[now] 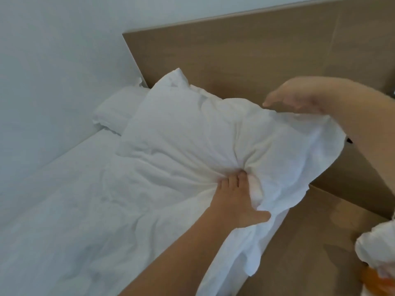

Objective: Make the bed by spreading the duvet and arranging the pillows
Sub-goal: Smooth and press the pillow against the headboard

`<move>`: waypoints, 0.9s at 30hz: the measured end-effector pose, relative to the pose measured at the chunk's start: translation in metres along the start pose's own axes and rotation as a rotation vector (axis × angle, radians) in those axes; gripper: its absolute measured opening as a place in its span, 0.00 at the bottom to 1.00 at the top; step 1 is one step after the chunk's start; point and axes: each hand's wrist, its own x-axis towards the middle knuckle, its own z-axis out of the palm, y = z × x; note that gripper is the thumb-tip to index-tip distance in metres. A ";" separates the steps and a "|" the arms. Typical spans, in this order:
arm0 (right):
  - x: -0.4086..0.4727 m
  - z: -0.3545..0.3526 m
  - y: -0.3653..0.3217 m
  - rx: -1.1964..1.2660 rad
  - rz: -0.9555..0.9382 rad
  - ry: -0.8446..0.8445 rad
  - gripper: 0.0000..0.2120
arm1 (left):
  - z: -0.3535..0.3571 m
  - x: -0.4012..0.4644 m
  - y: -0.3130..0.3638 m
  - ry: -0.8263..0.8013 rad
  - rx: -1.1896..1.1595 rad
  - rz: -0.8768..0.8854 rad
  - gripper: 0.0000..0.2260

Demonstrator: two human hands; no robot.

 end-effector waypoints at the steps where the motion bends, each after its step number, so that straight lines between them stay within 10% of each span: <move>1: 0.001 0.018 -0.013 -0.228 -0.057 0.089 0.25 | 0.002 -0.005 -0.008 0.008 -0.030 0.045 0.46; 6: 0.007 0.174 -0.027 -0.735 -0.634 0.180 0.33 | 0.022 -0.050 -0.106 0.367 0.083 -0.102 0.31; 10: 0.038 0.230 0.018 -0.925 -0.675 0.326 0.36 | 0.072 -0.100 -0.170 0.125 0.078 -0.453 0.37; 15: 0.057 0.243 0.031 -0.890 -0.671 0.409 0.36 | 0.074 -0.158 -0.126 0.318 0.035 -0.089 0.31; 20: 0.057 0.260 0.038 -0.863 -0.627 0.449 0.35 | 0.095 -0.156 -0.145 -0.233 0.251 -0.438 0.35; 27: 0.059 0.259 0.044 -0.895 -0.554 0.393 0.37 | 0.047 -0.139 -0.173 -1.113 -0.287 -0.422 0.27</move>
